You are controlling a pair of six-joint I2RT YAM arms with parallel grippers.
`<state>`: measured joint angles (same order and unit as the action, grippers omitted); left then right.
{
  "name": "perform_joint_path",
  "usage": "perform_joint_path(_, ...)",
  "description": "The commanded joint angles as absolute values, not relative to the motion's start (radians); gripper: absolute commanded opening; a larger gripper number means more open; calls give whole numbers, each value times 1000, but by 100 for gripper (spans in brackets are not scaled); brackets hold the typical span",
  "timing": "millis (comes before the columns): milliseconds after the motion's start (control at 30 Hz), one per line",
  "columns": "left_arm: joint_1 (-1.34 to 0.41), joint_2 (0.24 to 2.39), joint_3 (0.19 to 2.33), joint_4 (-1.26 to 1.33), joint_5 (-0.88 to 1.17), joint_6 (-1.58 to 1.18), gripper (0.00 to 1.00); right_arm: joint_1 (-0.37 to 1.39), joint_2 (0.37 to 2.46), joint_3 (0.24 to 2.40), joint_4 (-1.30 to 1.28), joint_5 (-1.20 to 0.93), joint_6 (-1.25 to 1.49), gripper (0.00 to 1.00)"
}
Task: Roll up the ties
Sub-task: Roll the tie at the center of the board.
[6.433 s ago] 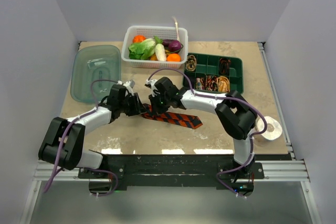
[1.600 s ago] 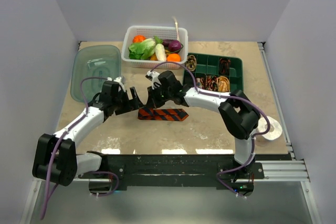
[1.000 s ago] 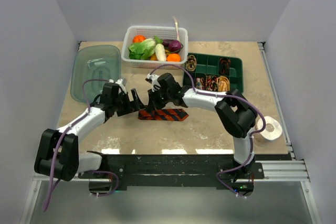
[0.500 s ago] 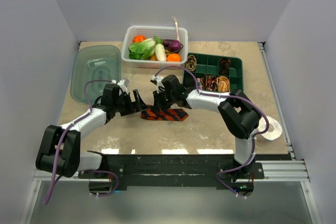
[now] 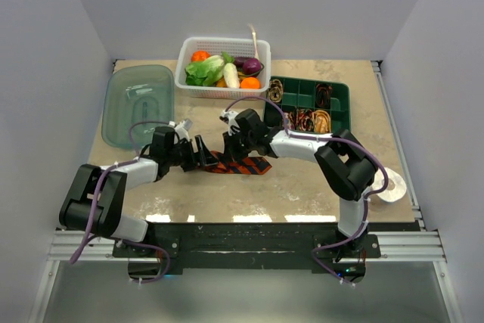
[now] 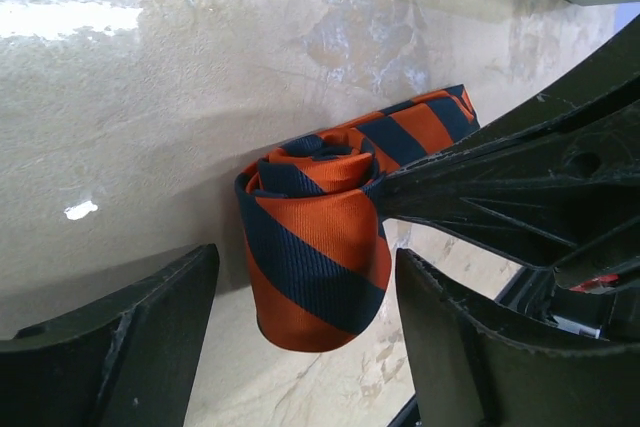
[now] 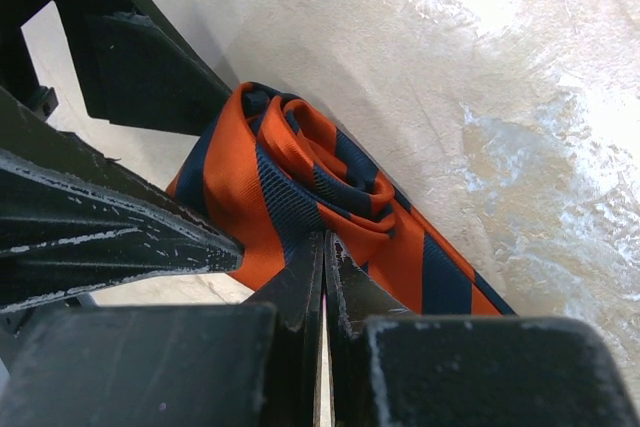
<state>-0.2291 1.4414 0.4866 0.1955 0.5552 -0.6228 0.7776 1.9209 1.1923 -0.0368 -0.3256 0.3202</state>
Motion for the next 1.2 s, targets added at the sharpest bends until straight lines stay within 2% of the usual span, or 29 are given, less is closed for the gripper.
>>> perform_joint_path(0,-221,1469,453,362,633,-667,71,775,1885,1167,-55,-287,295,0)
perform_joint_path(100,-221,1494,442,431,646,-690,62,772,1884,1161,-48,-290,299,0)
perform_joint_path(133,-221,1502,439,457,649,-698,55,773,1882,1161,-46,-290,299,0)
perform_joint_path(233,-221,1528,431,501,657,-706,44,773,1884,1164,-46,-293,299,0)
perform_joint_path(367,-221,1543,428,512,650,-707,36,772,1881,1173,-44,-295,302,0)
perform_joint_path(667,-221,1508,475,351,563,-650,34,767,1865,1198,-63,-278,295,0)
perform_joint_path(900,-227,1502,572,132,482,-559,34,765,1881,1195,-61,-275,294,0)
perform_joint_path(1167,-319,1509,725,-116,305,-499,34,765,1924,1216,-44,-288,308,0)
